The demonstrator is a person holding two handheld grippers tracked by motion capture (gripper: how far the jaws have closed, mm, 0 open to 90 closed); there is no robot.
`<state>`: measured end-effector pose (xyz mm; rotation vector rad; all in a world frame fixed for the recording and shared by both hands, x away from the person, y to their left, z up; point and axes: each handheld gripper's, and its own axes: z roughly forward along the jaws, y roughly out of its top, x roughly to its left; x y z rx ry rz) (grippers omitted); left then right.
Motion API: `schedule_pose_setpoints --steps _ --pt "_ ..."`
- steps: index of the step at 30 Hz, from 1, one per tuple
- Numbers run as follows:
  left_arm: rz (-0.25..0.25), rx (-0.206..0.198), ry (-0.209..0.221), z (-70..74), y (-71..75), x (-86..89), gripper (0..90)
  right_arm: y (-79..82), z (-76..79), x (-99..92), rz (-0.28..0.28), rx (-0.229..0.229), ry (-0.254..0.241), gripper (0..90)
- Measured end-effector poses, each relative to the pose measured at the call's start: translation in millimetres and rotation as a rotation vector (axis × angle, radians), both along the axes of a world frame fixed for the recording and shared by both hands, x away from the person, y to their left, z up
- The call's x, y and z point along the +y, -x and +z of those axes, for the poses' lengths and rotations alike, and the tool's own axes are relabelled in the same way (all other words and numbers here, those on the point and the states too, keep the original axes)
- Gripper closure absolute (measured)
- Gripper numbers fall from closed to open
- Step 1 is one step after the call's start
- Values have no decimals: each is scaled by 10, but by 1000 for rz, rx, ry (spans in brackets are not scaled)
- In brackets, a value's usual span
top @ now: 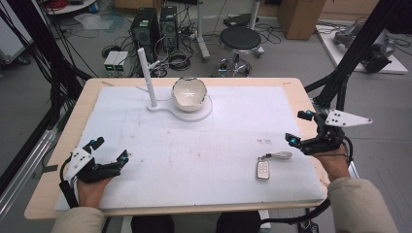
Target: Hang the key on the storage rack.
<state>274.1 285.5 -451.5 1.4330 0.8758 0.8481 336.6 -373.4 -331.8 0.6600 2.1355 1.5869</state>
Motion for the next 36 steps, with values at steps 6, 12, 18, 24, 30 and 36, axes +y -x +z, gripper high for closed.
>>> schedule_pose_setpoints --steps 6,12,18,24,30,36 --pt "-3 7 2 2 -7 -4 17 -141 87 -34 50 69 138 11" --pt "-2 12 -2 3 -13 -6 17 -326 -8 1 91 170 323 10" --pt "-7 31 -23 11 -32 -20 17 -463 -184 70 162 263 473 10" --pt "-5 27 -23 11 -28 -23 17 -575 -369 131 203 348 612 11" --pt "-4 19 -20 8 -19 -21 17 -653 -494 191 249 411 683 46" --pt "-4 19 -18 7 -19 -20 17 -668 -556 231 286 429 768 179"
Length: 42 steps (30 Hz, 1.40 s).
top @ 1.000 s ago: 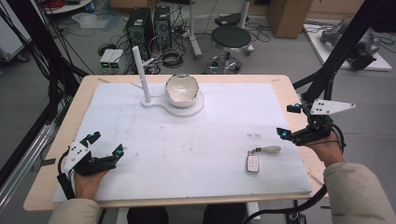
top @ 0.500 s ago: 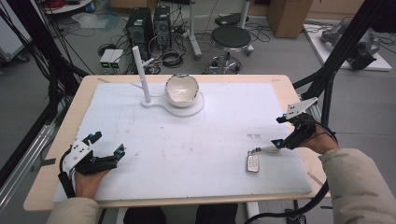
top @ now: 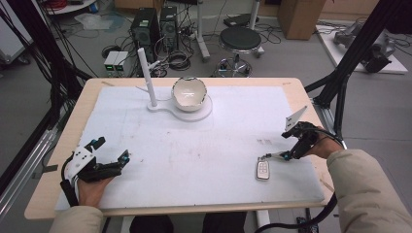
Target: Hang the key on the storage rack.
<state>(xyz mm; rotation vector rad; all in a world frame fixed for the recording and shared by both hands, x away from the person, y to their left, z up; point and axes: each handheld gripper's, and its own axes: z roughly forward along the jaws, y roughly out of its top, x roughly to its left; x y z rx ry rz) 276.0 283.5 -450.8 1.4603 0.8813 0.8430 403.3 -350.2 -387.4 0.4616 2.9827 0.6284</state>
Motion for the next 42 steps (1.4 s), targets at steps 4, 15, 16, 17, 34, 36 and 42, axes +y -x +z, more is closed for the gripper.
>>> schedule_pose_setpoints --steps 4,15,16,17,34,36,42 --pt "-1 -1 -2 0 0 0 17 7 -38 17 25 12 42 233" --pt "-1 1 0 -1 -1 3 17 -25 -111 52 26 42 105 366" --pt "-1 1 1 0 -1 2 17 -30 -126 62 28 48 117 379" --pt "-1 1 0 -1 -1 3 17 -31 -134 68 31 49 118 392" --pt "-3 -1 -2 0 -1 1 17 -33 -166 116 65 66 143 598" --pt "-4 -1 -4 0 0 2 17 -34 -169 125 76 73 149 636" --pt "-5 -3 -1 -1 1 0 17 -37 -180 152 107 69 174 779"
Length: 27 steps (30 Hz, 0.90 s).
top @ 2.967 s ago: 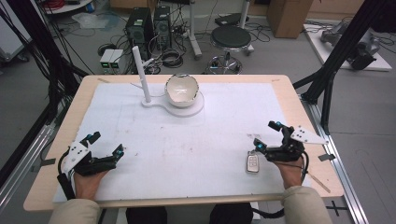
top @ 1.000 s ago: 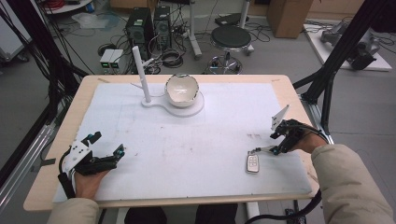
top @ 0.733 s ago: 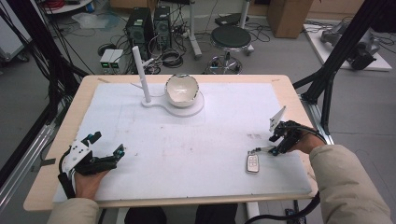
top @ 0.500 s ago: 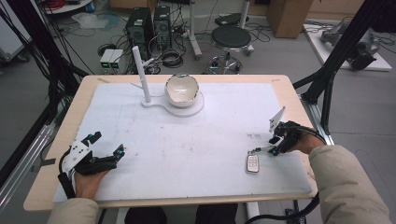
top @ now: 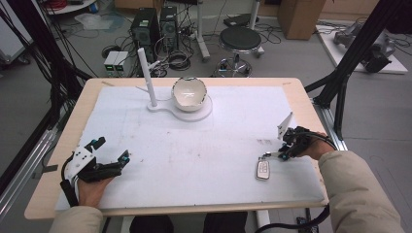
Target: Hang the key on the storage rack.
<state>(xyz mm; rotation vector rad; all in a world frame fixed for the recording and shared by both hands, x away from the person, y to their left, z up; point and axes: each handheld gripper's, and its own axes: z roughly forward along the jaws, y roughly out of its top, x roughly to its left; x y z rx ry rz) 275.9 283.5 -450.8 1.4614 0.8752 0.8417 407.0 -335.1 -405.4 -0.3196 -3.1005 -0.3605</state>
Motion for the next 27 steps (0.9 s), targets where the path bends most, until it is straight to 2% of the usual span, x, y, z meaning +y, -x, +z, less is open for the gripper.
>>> schedule_pose_setpoints --steps 2,4,9,10,15,17,18,22,23,25,27 --pt "0 0 -2 1 0 1 17 7 4 11 8 4 9 847" --pt "0 0 -2 0 0 1 17 16 5 24 17 3 14 868" --pt "0 1 0 0 -1 4 17 13 12 30 1 17 10 871" --pt "0 1 2 0 -1 4 17 4 15 26 -37 31 -11 871" --pt "1 -15 1 -3 15 -3 17 18 62 6 -69 31 -46 872" --pt "-7 -18 2 -3 19 7 17 49 92 21 -68 2 -41 873" --pt "-7 -18 2 -3 19 7 17 49 92 21 -68 2 -41 873" --pt "-2 -23 11 -3 21 9 17 109 163 89 -55 -27 -86 873" --pt "-3 -28 5 -2 25 8 17 157 210 127 -82 -63 -72 872" --pt "-15 -30 -3 2 28 -1 17 191 258 157 -109 -108 -80 873" --pt "-36 -22 -36 29 6 -6 17 212 312 184 -151 -121 -122 873"
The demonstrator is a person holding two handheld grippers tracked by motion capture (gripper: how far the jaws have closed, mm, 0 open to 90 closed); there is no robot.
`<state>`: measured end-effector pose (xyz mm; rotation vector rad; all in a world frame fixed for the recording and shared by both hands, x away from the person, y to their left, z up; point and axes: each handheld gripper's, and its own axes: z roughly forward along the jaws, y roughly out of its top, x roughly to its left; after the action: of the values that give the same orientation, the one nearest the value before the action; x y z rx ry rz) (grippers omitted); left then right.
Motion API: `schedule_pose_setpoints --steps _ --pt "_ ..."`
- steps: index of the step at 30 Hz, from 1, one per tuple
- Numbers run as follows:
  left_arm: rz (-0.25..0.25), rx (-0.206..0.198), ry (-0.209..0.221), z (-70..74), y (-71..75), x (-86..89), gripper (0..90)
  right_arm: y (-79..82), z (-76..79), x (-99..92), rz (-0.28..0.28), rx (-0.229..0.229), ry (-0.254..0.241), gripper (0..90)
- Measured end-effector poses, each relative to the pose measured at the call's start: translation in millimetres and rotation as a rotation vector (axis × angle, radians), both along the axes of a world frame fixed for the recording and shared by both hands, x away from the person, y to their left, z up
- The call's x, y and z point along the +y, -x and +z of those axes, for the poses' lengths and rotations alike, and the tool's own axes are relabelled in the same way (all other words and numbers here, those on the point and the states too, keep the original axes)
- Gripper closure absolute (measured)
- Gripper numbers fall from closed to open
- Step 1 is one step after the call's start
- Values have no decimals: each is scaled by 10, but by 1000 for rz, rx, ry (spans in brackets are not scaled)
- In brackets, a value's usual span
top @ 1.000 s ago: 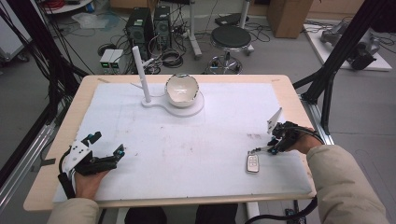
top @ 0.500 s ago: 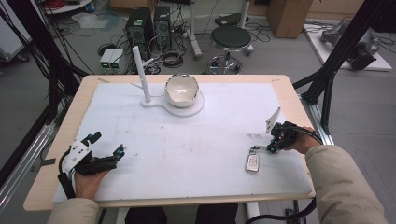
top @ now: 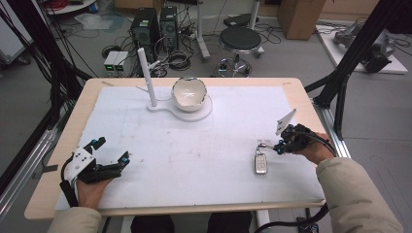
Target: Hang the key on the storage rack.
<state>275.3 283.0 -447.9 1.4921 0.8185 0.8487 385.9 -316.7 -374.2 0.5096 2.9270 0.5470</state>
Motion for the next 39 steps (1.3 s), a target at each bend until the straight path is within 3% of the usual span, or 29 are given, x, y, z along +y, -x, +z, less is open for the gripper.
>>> schedule_pose_setpoints --steps 3,7,10,12,20,21,22,25,27,29,39 --pt "-14 2 -6 53 -31 1 17 20 88 59 -58 -24 -70 873" --pt "-53 0 -18 235 -112 -6 17 39 175 155 -44 -40 -130 873" --pt "-94 -4 -54 472 -192 -52 17 54 294 329 -8 -55 -178 873" --pt "-101 -9 -58 535 -208 -76 17 61 352 422 13 -71 -209 873" --pt "-226 -16 -112 963 -354 -312 17 57 582 785 82 -107 -265 872" --pt "-273 -7 -117 1046 -399 -381 17 56 608 828 86 -111 -265 873" --pt "-273 -7 -117 1046 -399 -381 17 48 627 872 97 -113 -273 873" --pt "-371 27 -127 1180 -485 -474 17 32 683 1009 121 -117 -286 872" --pt "-406 30 -136 1269 -521 -520 17 25 716 1094 131 -125 -290 872" --pt "-446 36 -153 1442 -571 -592 17 10 747 1206 159 -124 -296 873" --pt "-531 52 -173 1691 -654 -764 17 -6 796 1559 222 -100 -316 872"
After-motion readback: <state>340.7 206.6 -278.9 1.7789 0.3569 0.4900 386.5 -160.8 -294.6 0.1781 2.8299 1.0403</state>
